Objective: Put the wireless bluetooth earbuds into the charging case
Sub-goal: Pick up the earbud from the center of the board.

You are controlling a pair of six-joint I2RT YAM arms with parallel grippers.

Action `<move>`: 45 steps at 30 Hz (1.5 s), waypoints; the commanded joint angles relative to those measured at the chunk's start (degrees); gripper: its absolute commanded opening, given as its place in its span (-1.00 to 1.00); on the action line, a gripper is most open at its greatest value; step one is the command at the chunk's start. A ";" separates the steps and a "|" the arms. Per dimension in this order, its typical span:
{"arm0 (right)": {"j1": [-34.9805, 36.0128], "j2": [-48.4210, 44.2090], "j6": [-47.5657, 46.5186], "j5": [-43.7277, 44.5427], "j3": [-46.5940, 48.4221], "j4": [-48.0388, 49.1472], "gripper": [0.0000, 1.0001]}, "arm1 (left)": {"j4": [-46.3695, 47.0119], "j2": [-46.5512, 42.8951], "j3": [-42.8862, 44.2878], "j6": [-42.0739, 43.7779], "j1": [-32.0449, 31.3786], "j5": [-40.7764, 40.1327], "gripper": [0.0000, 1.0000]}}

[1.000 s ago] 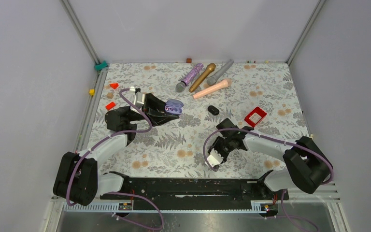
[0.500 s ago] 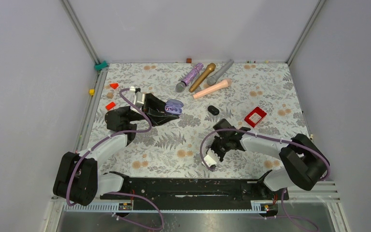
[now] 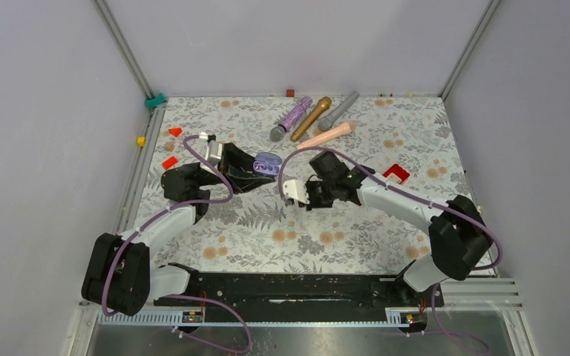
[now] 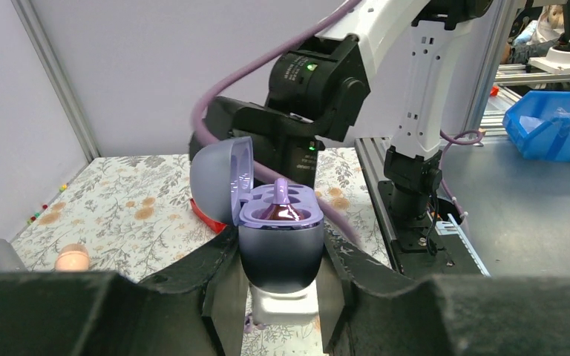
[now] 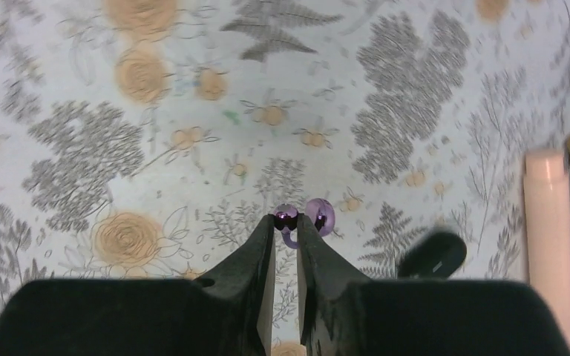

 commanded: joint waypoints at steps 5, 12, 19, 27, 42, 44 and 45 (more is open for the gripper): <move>0.28 12.78 36.89 15.47 11.75 -8.50 -0.68 | 3.17 -1.10 2.46 -0.83 0.27 0.48 -0.67; 0.25 16.45 49.54 15.71 13.52 -10.96 -0.60 | 3.23 -1.46 2.41 -0.83 0.40 0.57 -0.67; 0.14 11.83 47.34 11.49 11.85 -9.00 -0.18 | 3.16 -1.22 2.44 -0.87 0.67 0.50 -0.67; -0.44 0.06 38.72 17.35 6.64 -2.84 0.05 | 3.26 -1.70 2.59 -1.05 1.16 0.58 -0.67; -1.58 -16.62 -17.99 19.31 -38.52 56.51 0.87 | 3.27 -2.48 3.66 -2.12 3.61 0.66 -0.68; -1.43 -14.79 -23.09 13.73 -43.82 62.94 0.59 | 3.23 -2.44 3.65 -2.10 3.89 0.65 -0.68; -1.29 -13.84 -23.43 11.98 -45.42 65.40 0.26 | 3.27 -2.31 3.66 -2.09 3.96 0.57 -0.68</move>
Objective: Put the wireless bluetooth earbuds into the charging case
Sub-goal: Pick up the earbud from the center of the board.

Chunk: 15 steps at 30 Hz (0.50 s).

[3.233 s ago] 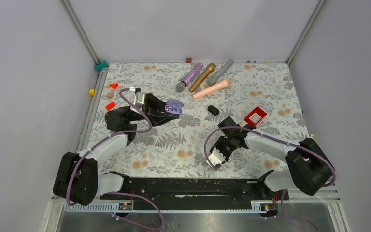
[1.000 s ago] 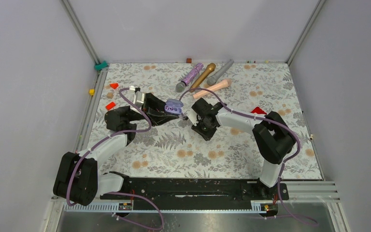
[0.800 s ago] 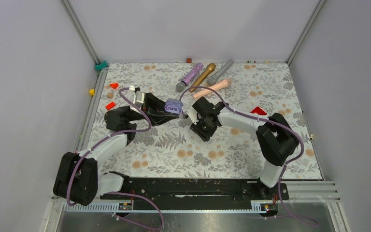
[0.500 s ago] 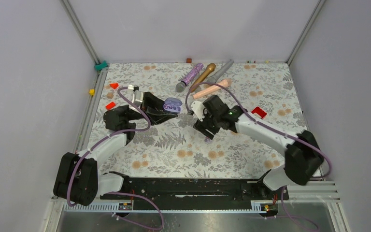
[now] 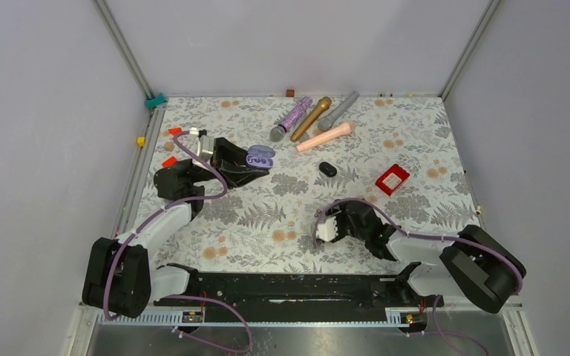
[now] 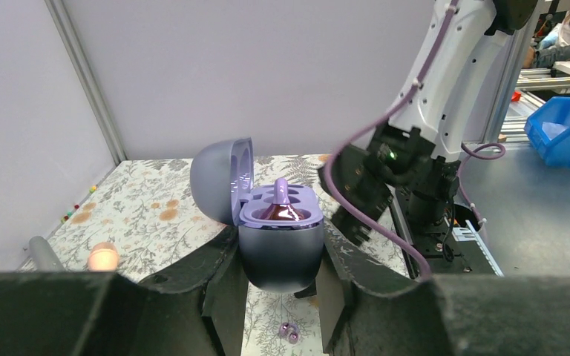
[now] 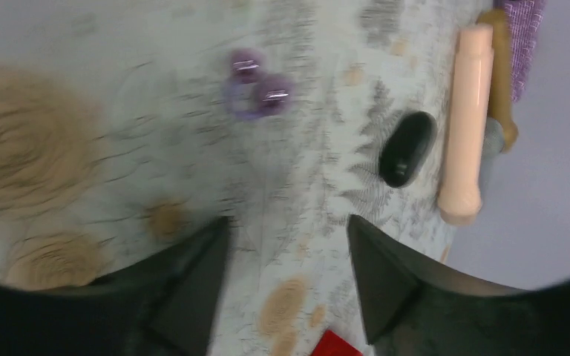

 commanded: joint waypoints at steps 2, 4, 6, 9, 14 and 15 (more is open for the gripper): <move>0.07 3.26 -15.26 -10.94 -8.28 21.72 0.06 | 3.20 -1.28 1.90 -0.39 0.73 0.42 -0.68; 0.07 2.77 -14.37 -11.00 -7.93 18.75 0.09 | 3.18 -1.39 1.82 -0.32 0.81 0.51 -0.68; 0.03 1.31 -13.29 -11.79 -6.34 12.65 0.05 | 3.20 -1.28 1.82 -0.35 0.90 0.41 -0.68; 0.06 -1.00 -11.98 -15.01 -3.51 3.69 -0.03 | 3.21 -0.94 2.06 -0.46 0.90 0.44 -0.68; 0.04 -0.16 -12.64 -17.27 0.80 -5.04 -0.26 | 3.18 -1.41 1.85 -0.49 0.98 0.38 -0.68; 0.03 0.57 -13.10 -17.15 0.85 -5.11 -0.28 | 3.17 -1.54 1.74 -0.48 1.10 0.46 -0.68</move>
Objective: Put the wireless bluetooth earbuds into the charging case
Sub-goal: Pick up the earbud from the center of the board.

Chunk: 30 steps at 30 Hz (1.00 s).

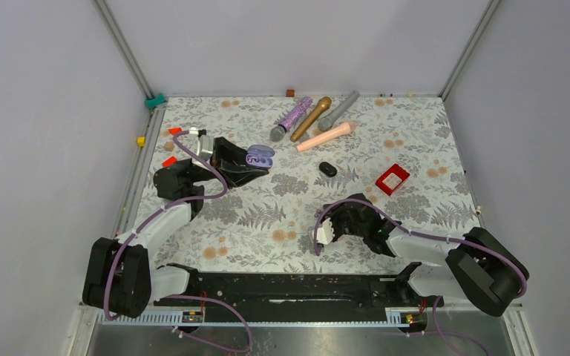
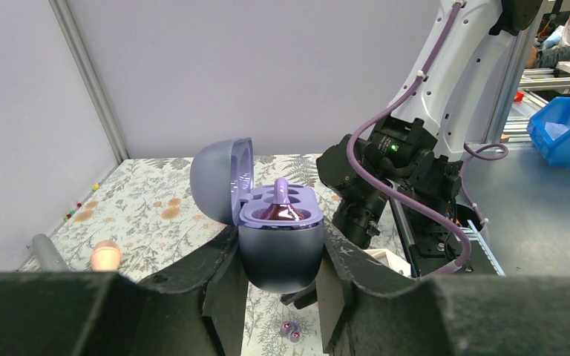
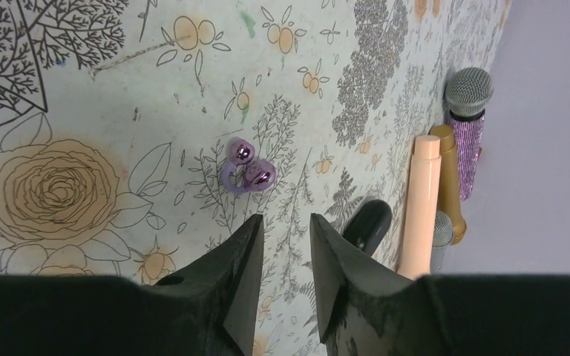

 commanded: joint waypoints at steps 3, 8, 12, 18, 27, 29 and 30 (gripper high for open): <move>-0.04 2.85 -3.01 -3.63 3.43 -6.46 -0.30 | 3.20 -1.41 1.74 -0.46 0.64 0.42 -0.68; -0.11 4.86 -3.28 -4.30 5.67 -10.83 -0.38 | 3.23 -1.17 2.04 -0.86 0.64 0.43 -0.69; -0.05 5.85 -3.81 -4.22 5.49 -9.46 -0.34 | 3.28 -1.11 2.03 -0.86 0.64 0.43 -0.69; -0.10 7.27 -4.40 -4.51 6.13 -9.67 -0.23 | 3.31 -1.00 2.09 -0.86 0.70 0.41 -0.69; -0.10 9.22 -5.36 -3.90 8.14 -13.01 -0.22 | 3.32 -0.91 2.16 -0.94 0.64 0.39 -0.69; -0.03 9.59 -5.39 -3.75 8.80 -14.09 -0.21 | 3.27 -0.87 2.18 -1.03 0.71 0.38 -0.70; -0.03 9.83 -5.36 -3.71 9.07 -14.61 -0.21 | 3.27 -0.86 2.20 -1.08 0.65 0.35 -0.70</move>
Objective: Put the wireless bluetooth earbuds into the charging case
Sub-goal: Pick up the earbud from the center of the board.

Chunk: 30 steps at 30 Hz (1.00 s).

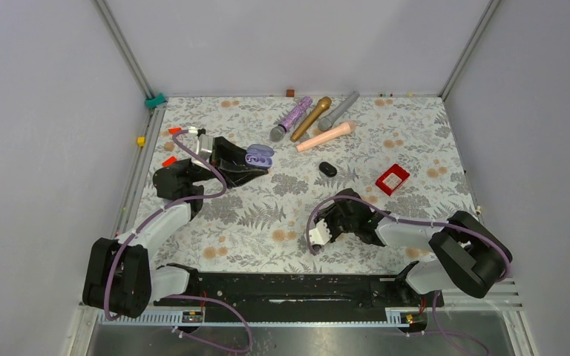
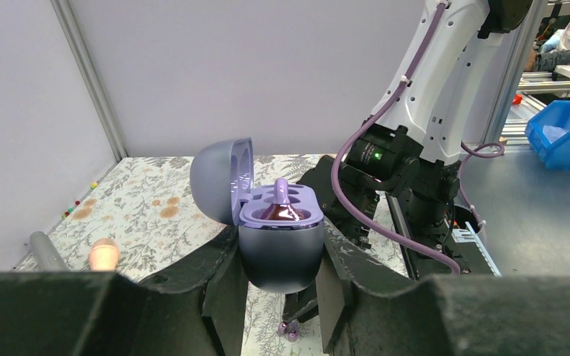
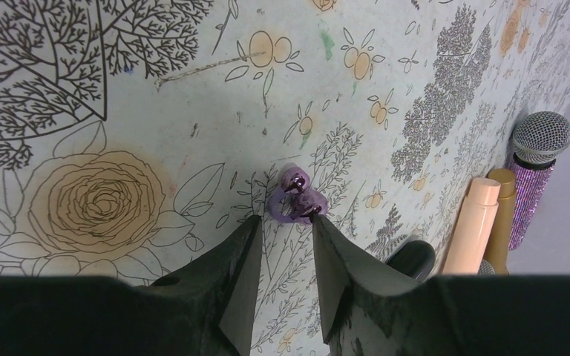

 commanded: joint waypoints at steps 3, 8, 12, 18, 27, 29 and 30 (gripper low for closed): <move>-0.04 2.13 -0.57 -0.38 2.79 -6.16 -0.19 | 3.29 -0.70 2.19 -0.44 0.34 0.35 -0.70; -0.11 3.44 -0.97 0.14 4.15 -7.99 -0.17 | 3.27 -0.61 2.26 -0.53 0.29 0.41 -0.70; -0.07 3.38 -1.45 -0.02 4.36 -9.00 -0.18 | 3.27 -0.38 2.36 -0.62 0.29 0.50 -0.70; -0.06 3.51 -0.93 0.23 4.54 -8.41 -0.26 | 3.29 -0.26 2.37 -0.71 0.29 0.37 -0.71; -0.11 0.58 0.42 0.82 0.40 -1.92 -0.26 | 3.29 -0.52 2.27 -0.71 0.30 0.44 -0.71; -0.07 -0.30 0.35 0.51 -0.23 -2.16 -0.26 | 3.29 -0.52 2.35 -0.71 0.29 0.36 -0.71; -0.09 -0.63 0.39 0.40 -0.53 -2.16 -0.26 | 3.29 -0.52 2.35 -0.71 0.34 0.47 -0.71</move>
